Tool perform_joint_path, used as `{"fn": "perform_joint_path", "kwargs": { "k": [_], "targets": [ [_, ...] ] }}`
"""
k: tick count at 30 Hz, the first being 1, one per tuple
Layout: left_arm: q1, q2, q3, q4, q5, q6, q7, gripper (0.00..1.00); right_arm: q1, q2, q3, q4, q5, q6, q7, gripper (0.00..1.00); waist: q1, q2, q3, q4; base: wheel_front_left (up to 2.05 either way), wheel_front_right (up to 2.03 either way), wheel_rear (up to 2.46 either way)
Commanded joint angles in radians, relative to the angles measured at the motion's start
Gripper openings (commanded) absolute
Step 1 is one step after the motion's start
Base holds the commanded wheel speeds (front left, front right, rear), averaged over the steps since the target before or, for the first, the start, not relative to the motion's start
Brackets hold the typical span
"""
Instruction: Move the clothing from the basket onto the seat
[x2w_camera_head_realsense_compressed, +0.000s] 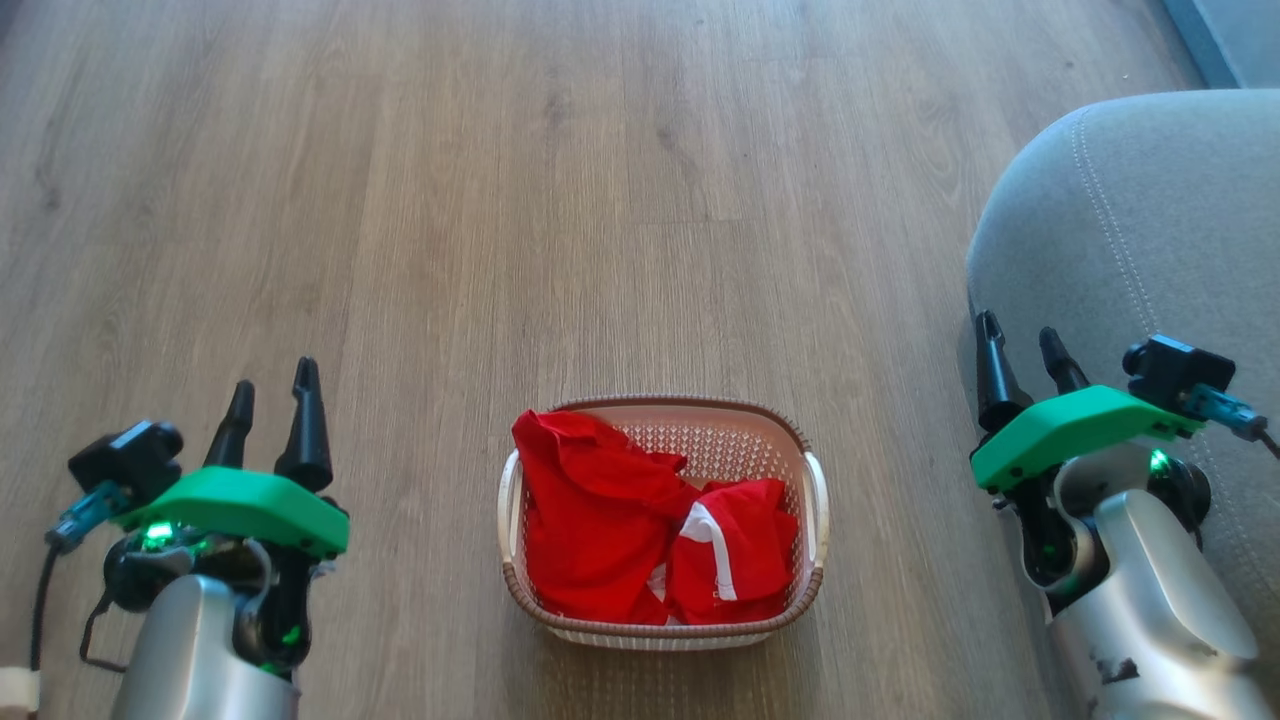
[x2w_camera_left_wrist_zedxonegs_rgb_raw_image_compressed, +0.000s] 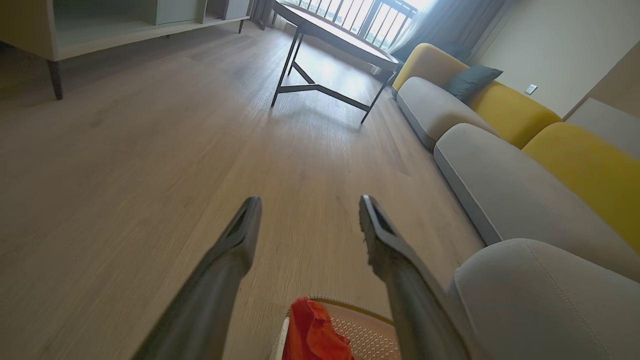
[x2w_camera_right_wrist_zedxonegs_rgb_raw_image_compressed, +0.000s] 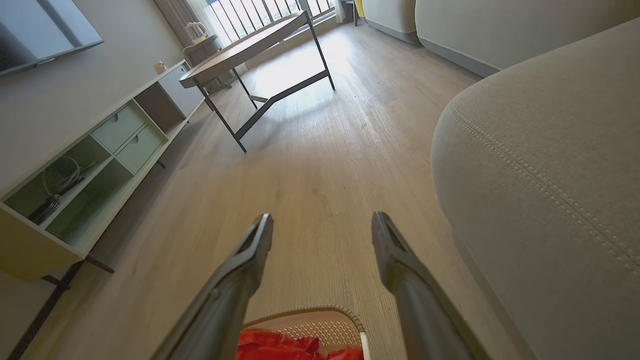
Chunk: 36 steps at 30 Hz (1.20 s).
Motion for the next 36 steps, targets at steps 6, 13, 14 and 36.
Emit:
{"fn": "perform_joint_path", "kwargs": {
  "k": [6, 13, 14, 36],
  "targets": [
    [-0.087, 0.032, 0.004, -0.02, 0.091, -0.005, -0.028, 1.0, -0.082, -0.023, 0.034, -0.001, -0.087, 0.006, -0.031, 1.0, 0.0, -0.0001, 0.002, 0.001, 0.0, 0.0, 0.0],
    [-0.111, 0.042, -0.009, -0.007, 0.173, -0.005, -0.049, 1.0, -0.113, -0.03, 0.056, 0.024, -0.165, 0.006, -0.052, 1.0, 0.0, -0.0001, 0.002, 0.0, 0.0, 0.0, 0.0],
    [-0.114, 0.043, -0.011, -0.006, 0.186, -0.005, -0.051, 1.0, -0.117, -0.031, 0.06, 0.026, -0.175, 0.006, -0.055, 1.0, 0.0, -0.0001, 0.003, 0.0, 0.0, 0.0, 0.0],
    [-0.174, 0.049, -0.005, 0.033, 0.424, -0.007, -0.111, 1.0, -0.189, -0.051, 0.106, 0.062, -0.394, 0.007, -0.115, 1.0, 0.0, -0.0001, 0.005, -0.001, 0.0, 0.0, 0.0]
  ]
}}
